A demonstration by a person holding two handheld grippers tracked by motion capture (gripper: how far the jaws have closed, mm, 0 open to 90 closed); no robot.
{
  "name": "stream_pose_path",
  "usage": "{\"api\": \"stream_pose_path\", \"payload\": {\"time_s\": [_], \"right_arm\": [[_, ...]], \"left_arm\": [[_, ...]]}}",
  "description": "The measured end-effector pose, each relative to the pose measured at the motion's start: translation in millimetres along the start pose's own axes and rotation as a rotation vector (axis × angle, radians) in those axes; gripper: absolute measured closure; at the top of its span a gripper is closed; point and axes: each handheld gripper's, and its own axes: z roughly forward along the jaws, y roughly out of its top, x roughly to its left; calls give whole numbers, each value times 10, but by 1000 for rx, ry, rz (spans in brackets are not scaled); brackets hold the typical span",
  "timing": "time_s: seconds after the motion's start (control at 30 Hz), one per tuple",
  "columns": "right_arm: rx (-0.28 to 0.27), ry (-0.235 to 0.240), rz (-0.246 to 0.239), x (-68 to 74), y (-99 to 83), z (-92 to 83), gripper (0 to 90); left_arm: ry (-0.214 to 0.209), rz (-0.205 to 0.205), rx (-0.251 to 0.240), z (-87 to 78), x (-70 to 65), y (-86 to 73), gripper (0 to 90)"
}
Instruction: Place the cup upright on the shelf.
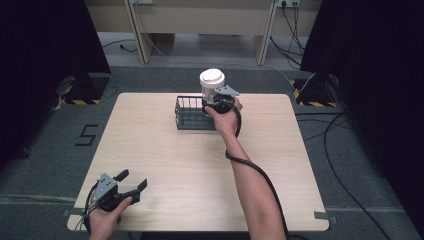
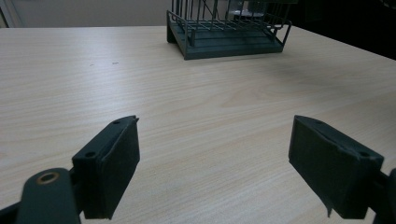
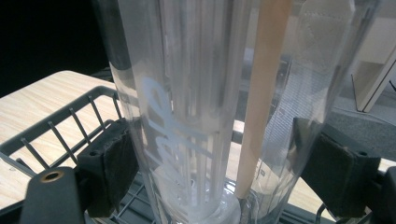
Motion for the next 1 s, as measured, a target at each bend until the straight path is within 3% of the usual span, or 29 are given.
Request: {"api": "stream_pose_path", "payload": {"time_s": [0.2,0.67,1.0], "right_arm": [[15,-17,-19,-9,-26,21,185],[33,-23,19,-10,-73,60,183],[44,-24,15,-10,-70,62,180]], "left_arm": [[1,2,-1,-2,0,2,159],[-1,2,-3,-2,-2,3,160],[-2,2,-4,2,-3,3,160]]}}
